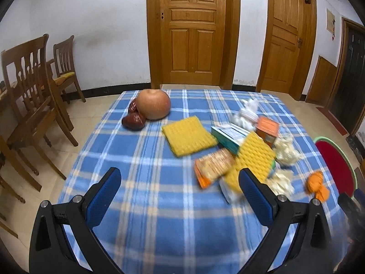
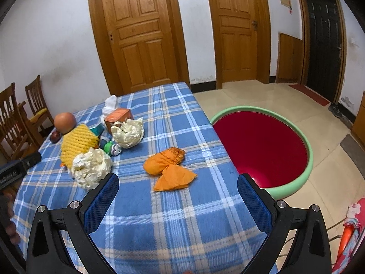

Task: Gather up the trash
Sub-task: 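Grasp the yellow foam net with the left tool while the right tool grasps the orange peel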

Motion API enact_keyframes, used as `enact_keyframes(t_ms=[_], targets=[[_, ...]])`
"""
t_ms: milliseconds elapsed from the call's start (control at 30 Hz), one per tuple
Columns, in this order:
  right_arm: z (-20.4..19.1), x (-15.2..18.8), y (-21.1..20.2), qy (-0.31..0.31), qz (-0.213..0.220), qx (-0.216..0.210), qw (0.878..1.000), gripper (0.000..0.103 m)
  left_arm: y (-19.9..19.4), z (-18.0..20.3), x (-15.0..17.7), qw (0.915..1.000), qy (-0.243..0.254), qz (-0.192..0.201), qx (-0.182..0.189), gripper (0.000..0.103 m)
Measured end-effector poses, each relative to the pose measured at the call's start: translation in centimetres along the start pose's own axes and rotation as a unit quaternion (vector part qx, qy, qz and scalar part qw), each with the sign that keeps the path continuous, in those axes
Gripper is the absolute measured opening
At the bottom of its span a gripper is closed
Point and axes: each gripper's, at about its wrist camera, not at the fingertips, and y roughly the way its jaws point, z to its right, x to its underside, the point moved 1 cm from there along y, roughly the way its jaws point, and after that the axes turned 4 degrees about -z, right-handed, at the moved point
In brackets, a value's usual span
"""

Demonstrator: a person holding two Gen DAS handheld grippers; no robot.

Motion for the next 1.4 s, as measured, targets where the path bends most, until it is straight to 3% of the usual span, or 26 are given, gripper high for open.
enact_keyframes(t_ms=[400,700,733,833,900,1100,1200,1267,1400], targets=[[-0.3,-1.2,4.3,0.003,-0.048,0.028,0.998,0.102,7.6,-1.4,-4.0,0.9984,0.026,-0.046,0.023,0.101],[-2.0,-1.6,6.7,-0.015,-0.075,0.041,0.996,0.094,12.5,-1.0,-4.6,0.9929,0.049,-0.097,0.049,0.090],[-2.1,-1.6,6.8,-0.017,-0.075,0.041,0.996,0.093,13.0,-1.0,-4.6,0.9921,0.047,-0.105,0.051,0.089],[-2.2,-1.8,7.2,-0.020,-0.081,0.035,0.996,0.074,13.7,-0.9,-4.4,0.9900,0.043,-0.118,0.064,0.088],[-2.0,-1.8,7.4,-0.017,-0.085,0.028,0.996,0.074,13.8,-1.0,-4.4,0.9891,0.040,-0.122,0.073,0.084],[-1.5,-1.6,8.2,-0.015,-0.092,0.002,0.996,0.066,13.6,-0.7,-4.3,0.9865,0.031,-0.118,0.108,0.056],[-1.4,-1.5,8.0,-0.016,-0.090,-0.007,0.996,0.063,13.3,-0.2,-4.1,0.9835,0.028,-0.120,0.133,0.030],[-1.2,-1.5,8.0,-0.015,-0.090,-0.014,0.996,0.056,13.2,0.3,-4.0,0.9811,0.020,-0.120,0.151,0.013],[-0.8,-1.4,7.8,-0.015,-0.090,-0.025,0.996,0.050,12.2,1.0,-3.6,0.9827,0.022,-0.106,0.150,0.011]])
